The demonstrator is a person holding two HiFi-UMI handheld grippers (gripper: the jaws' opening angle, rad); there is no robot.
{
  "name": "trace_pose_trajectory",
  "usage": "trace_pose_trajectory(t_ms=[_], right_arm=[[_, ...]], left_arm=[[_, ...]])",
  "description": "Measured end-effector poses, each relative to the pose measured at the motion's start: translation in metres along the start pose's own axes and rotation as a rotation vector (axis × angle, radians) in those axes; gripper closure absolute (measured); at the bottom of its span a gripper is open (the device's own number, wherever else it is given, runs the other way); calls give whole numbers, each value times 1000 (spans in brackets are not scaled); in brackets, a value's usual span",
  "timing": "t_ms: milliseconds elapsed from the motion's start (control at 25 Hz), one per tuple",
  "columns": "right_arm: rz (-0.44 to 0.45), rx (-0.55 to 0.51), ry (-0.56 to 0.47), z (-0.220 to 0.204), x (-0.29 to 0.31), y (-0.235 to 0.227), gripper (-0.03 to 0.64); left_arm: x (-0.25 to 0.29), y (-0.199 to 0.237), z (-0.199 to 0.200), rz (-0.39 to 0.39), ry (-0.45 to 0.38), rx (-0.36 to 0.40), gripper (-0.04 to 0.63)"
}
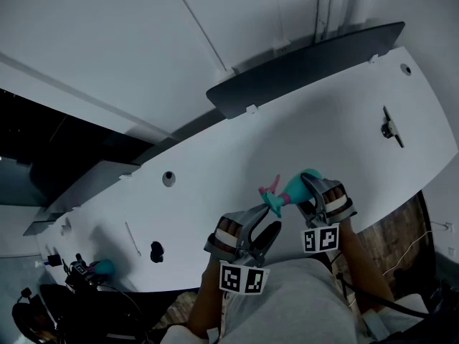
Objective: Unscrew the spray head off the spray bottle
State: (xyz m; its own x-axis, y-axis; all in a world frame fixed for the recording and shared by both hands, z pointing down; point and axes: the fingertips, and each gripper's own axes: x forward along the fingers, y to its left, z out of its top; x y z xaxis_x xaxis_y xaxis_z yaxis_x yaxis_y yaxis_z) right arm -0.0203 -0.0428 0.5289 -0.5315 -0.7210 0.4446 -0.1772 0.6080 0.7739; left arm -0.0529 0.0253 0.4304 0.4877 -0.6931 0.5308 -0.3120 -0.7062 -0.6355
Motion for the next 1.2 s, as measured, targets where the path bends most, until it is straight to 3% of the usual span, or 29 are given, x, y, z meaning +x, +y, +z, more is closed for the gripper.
trace_pose_trajectory(t_ms=[120,240,400,480,640,800,1000,1080,1200], right_arm=[[44,-39,-22,1,1,3,213],[104,-63,-38,3,3,2,213],[179,-116,-19,3,7,-7,213],[217,-124,-22,6,7,-10,213],[217,-144,-45,19,6,-17,213],[168,-165,-16,23,7,-25,213],[112,-194,47,20,8,-33,215],[76,-220,66,18,8,-38,215],[26,-259,80,15,7,-44,216]], left_arm=[[3,-3,-7,-83,60,115,293],[6,0,-21,-103,159,274,279],[7,18,-25,30,226,468,285],[8,21,-26,72,234,491,287],[8,27,-27,129,233,474,325],[7,38,-20,203,216,430,459],[10,43,-22,196,255,349,472],[10,43,-22,178,248,251,478],[10,42,-21,81,214,-57,491]])
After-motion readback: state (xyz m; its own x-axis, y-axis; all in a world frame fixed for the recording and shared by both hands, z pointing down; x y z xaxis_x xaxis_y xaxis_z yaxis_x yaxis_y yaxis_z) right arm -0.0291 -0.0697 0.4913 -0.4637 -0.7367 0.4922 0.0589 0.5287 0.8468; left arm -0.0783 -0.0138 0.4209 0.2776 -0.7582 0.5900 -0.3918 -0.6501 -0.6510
